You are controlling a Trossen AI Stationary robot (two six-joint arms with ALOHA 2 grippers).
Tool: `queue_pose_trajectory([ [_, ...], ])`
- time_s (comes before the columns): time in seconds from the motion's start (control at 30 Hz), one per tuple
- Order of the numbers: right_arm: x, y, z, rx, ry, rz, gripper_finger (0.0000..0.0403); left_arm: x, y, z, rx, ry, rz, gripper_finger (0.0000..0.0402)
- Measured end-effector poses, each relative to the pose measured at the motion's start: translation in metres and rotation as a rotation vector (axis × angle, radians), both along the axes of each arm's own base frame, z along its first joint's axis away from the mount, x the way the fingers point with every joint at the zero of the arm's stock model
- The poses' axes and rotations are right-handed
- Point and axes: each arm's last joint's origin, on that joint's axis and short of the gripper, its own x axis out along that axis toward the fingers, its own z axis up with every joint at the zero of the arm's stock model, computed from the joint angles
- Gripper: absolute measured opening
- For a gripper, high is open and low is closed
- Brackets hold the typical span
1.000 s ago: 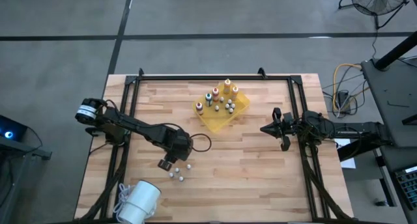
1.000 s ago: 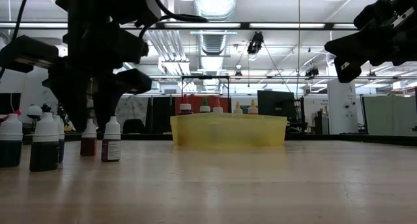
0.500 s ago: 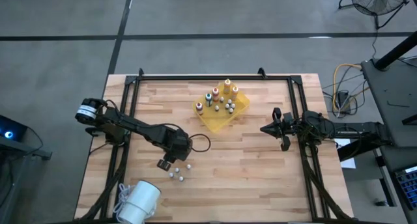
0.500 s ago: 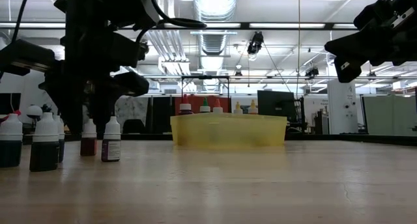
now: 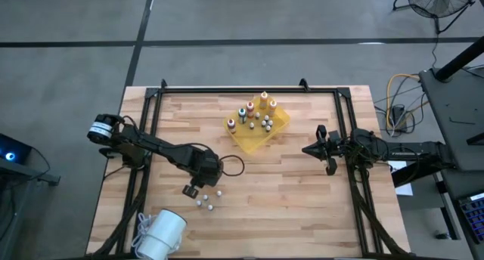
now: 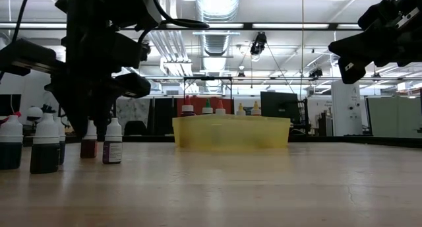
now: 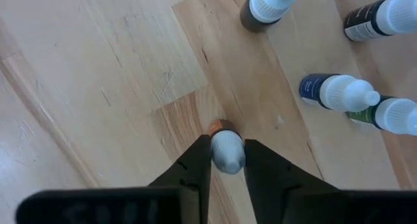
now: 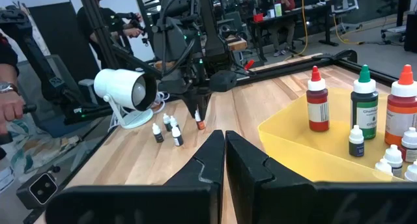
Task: Pick & Place food coloring
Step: Put the small orange food coloring bottle into the yellow bin
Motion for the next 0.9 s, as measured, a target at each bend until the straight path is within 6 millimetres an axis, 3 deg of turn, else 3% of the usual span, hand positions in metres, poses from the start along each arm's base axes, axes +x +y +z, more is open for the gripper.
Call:
queue_pose_trajectory([
  [0.4,0.0,0.0,0.0,0.0,0.0,0.0,0.0009,0.003,0.002,0.007,-0.001,0.007,0.01,0.0042],
  [0.63,0.0,0.0,0.0,0.0,0.0,0.0,0.0009,0.016,0.014,0.031,-0.005,-0.027,0.058,0.004],
  [0.9,0.0,0.0,0.0,0.0,0.0,0.0,0.0009,0.037,0.037,0.073,-0.01,-0.144,0.114,0.004],
])
